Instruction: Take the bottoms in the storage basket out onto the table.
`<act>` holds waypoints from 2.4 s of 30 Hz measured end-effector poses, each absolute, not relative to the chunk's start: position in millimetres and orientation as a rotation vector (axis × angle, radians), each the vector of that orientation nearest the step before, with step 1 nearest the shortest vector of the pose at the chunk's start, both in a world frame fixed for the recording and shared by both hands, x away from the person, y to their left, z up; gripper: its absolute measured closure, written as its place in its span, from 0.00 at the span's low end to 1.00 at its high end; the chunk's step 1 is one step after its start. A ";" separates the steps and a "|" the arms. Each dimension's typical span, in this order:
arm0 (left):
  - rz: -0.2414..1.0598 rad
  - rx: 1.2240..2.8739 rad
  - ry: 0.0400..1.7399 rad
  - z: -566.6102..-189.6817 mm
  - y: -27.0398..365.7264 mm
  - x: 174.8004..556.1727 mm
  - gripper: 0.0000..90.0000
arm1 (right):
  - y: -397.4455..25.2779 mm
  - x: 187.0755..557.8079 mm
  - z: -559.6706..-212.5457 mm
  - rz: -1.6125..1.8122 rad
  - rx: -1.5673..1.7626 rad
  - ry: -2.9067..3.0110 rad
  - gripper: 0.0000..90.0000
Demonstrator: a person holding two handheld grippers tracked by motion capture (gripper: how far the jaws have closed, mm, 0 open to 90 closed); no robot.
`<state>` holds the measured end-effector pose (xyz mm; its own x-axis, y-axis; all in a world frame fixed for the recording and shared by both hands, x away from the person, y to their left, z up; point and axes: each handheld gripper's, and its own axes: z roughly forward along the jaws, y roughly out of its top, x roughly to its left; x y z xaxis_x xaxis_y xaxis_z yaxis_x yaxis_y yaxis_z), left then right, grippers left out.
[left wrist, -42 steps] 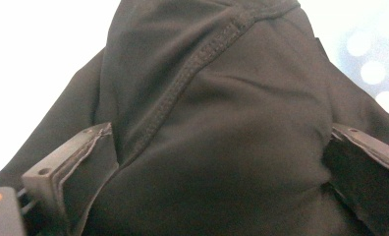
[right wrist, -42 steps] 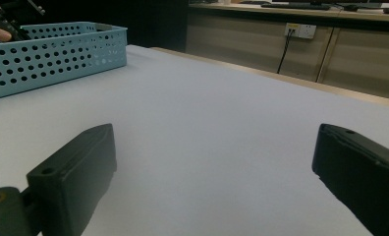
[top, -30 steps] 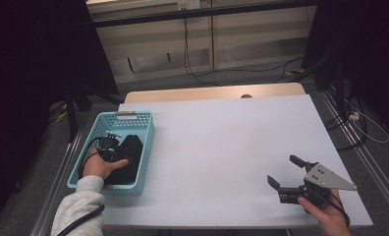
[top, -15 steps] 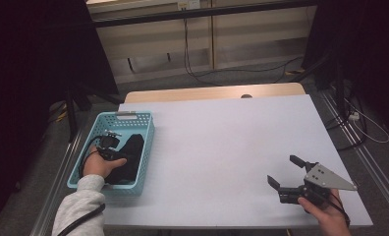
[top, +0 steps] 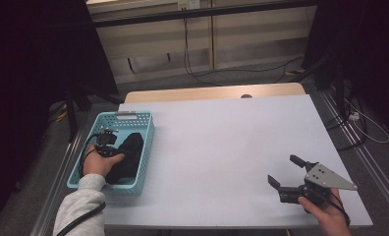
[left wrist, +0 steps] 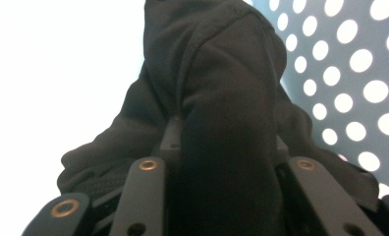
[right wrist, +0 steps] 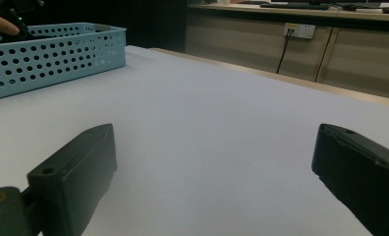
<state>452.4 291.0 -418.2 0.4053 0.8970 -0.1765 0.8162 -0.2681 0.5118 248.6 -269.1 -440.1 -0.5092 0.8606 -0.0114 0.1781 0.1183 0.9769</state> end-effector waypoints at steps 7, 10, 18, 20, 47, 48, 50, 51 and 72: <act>0.218 2.104 1.459 -401.8 290.7 454.3 0.76 | -269.4 248.3 -440.0 1.435 1.013 1.784 0.02; 0.212 2.066 1.454 -390.9 291.3 454.4 0.76 | -269.4 248.2 -439.9 1.439 1.016 1.782 0.02; 0.274 1.980 1.386 -347.5 287.9 453.4 0.76 | -269.5 248.3 -440.1 1.439 1.017 1.781 0.02; 0.282 1.961 1.347 -337.1 284.5 452.8 0.76 | -269.2 248.5 -440.2 1.438 1.016 1.782 0.02; 0.210 1.874 0.871 -253.7 161.6 429.5 0.76 | -269.1 249.2 -441.7 1.437 1.022 1.785 0.02; 0.200 1.875 0.856 -255.8 156.9 428.2 0.76 | -269.2 249.0 -441.6 1.437 1.022 1.785 0.02; 0.171 1.876 0.836 -262.8 146.5 425.2 0.75 | -269.5 249.0 -441.6 1.435 1.024 1.784 0.02; 0.178 1.890 0.820 -267.1 140.5 423.2 0.75 | -269.5 249.0 -441.6 1.435 1.024 1.784 0.02; 0.245 1.981 0.787 -370.6 125.1 416.0 0.18 | -267.6 252.4 -442.1 1.410 1.018 1.815 0.02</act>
<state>416.0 125.1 -370.6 0.7719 0.6190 -0.1450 0.4271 -0.3359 0.8395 252.4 -267.6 -442.1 -0.5126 0.8585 -0.0132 0.1998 0.1342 0.9706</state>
